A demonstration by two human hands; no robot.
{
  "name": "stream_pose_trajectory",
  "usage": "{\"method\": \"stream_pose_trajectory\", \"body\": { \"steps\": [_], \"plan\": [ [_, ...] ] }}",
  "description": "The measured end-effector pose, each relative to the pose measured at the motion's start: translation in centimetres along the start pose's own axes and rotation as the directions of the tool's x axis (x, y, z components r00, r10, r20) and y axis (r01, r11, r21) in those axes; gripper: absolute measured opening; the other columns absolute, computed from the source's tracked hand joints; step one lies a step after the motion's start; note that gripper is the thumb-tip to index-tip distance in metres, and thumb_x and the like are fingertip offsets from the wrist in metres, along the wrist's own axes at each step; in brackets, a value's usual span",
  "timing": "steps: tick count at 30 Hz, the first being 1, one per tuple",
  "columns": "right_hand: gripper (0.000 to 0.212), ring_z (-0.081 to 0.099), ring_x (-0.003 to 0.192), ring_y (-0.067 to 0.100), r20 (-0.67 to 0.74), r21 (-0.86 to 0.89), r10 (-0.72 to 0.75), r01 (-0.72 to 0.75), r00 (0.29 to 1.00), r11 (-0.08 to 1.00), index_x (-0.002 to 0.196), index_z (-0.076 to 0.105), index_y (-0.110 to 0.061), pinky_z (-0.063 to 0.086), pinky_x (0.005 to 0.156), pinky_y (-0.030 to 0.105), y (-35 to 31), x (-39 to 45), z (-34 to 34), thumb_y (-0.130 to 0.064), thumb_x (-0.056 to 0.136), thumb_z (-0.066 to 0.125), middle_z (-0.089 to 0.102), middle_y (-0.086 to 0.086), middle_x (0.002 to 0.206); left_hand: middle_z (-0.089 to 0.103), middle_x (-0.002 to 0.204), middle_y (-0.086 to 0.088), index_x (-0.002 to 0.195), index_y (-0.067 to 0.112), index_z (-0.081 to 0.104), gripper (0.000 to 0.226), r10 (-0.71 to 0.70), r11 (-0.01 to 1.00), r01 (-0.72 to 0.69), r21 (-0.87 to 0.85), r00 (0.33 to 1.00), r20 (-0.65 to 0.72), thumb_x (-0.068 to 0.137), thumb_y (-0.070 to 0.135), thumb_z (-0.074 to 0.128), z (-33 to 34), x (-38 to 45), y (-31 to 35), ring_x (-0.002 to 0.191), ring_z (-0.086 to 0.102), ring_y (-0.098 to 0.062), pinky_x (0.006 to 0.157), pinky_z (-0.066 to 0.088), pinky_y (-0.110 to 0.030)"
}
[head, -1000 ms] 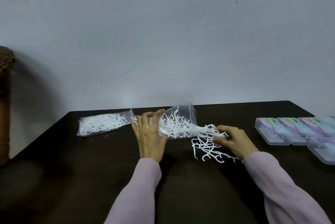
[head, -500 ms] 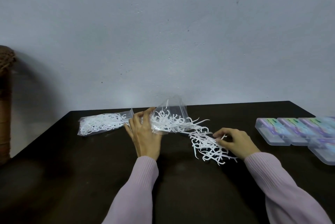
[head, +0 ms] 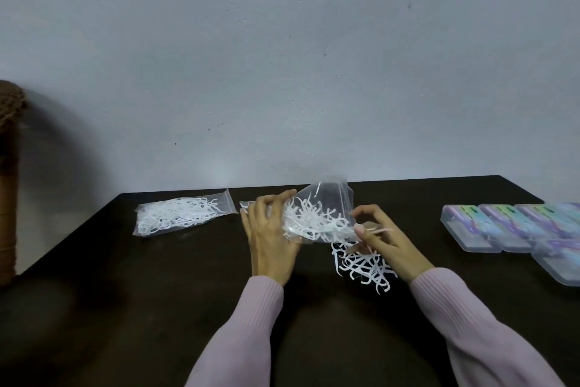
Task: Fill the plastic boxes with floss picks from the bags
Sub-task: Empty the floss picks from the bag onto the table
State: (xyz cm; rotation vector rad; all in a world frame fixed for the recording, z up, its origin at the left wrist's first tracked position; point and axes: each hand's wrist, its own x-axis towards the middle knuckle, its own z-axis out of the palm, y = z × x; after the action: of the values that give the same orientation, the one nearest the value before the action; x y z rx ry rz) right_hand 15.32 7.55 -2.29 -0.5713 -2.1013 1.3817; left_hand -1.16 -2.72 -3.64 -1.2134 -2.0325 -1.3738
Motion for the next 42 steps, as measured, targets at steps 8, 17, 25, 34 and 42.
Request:
{"method": "stream_pose_trajectory", "body": {
  "steps": [8, 17, 25, 34, 42],
  "plan": [
    [0.026, 0.052, 0.060, 0.003, 0.095, 0.023, 0.104, -0.107, 0.990, 0.994, 0.108, 0.059, -0.026, 0.043, 0.055, 0.017, 0.3, 0.3, -1.0, -0.033, 0.083, 0.059, 0.062, -0.002, 0.091, 0.051, 0.104, -0.003, 0.121, 0.032, 0.046, 0.083, 0.141, 0.990, -0.141, 0.029, 0.990, 0.005, 0.052, 0.016, 0.089, 0.2, -0.2, 0.6, 0.104, 0.035, -0.008, 0.092, 0.042, -0.064],
    [0.059, 0.064, 0.090, 0.007, 0.040, -0.165, 0.160, -0.152, 0.986, 0.974, 0.098, 0.066, -0.024, 0.051, 0.082, 0.026, 1.5, 0.4, -1.1, -0.063, 0.055, 0.075, 0.066, -0.003, 0.104, 0.054, 0.107, -0.007, 0.123, 0.031, 0.046, 0.085, 0.245, 0.960, -0.252, 0.123, 0.967, 0.067, 0.050, 0.021, 0.090, 0.5, -0.4, 0.8, 0.111, 0.040, -0.014, 0.106, 0.018, -0.054],
    [0.007, 0.058, 0.059, 0.002, -0.109, -0.197, -0.017, -0.005, 0.994, 0.980, 0.073, 0.067, -0.022, 0.044, 0.056, 0.013, 0.4, 0.2, -2.1, -0.022, 0.079, 0.070, 0.066, -0.005, 0.066, 0.051, 0.106, -0.003, 0.122, 0.036, 0.043, 0.093, 0.083, 0.992, -0.084, 0.091, 0.996, 0.014, 0.049, 0.000, 0.086, -0.3, 0.3, 0.1, 0.105, 0.033, -0.008, 0.095, 0.041, -0.063],
    [0.009, 0.056, 0.084, 0.003, -0.124, -0.396, 0.094, -0.136, 0.988, 0.908, 0.087, 0.066, -0.025, 0.038, 0.066, 0.013, 0.8, 0.5, -2.6, -0.023, 0.079, 0.071, 0.065, -0.007, 0.094, 0.045, 0.117, -0.001, 0.126, 0.023, 0.055, 0.080, -0.187, 0.981, 0.191, 0.035, 0.979, -0.085, 0.055, 0.001, 0.085, -1.0, 1.1, -0.7, 0.117, 0.031, -0.014, 0.108, 0.027, -0.057],
    [0.028, 0.055, 0.090, -0.002, -0.088, -0.362, 0.050, -0.079, 0.995, 0.929, 0.094, 0.063, -0.034, 0.045, 0.086, 0.022, 0.5, 0.3, -2.6, -0.016, 0.076, 0.074, 0.059, -0.019, 0.094, 0.048, 0.118, -0.006, 0.126, 0.018, 0.055, 0.079, -0.203, 0.977, 0.209, 0.036, 0.973, -0.112, 0.054, 0.009, 0.088, -1.0, 1.2, -0.8, 0.115, 0.037, -0.021, 0.108, 0.026, -0.056]
  ]
}}
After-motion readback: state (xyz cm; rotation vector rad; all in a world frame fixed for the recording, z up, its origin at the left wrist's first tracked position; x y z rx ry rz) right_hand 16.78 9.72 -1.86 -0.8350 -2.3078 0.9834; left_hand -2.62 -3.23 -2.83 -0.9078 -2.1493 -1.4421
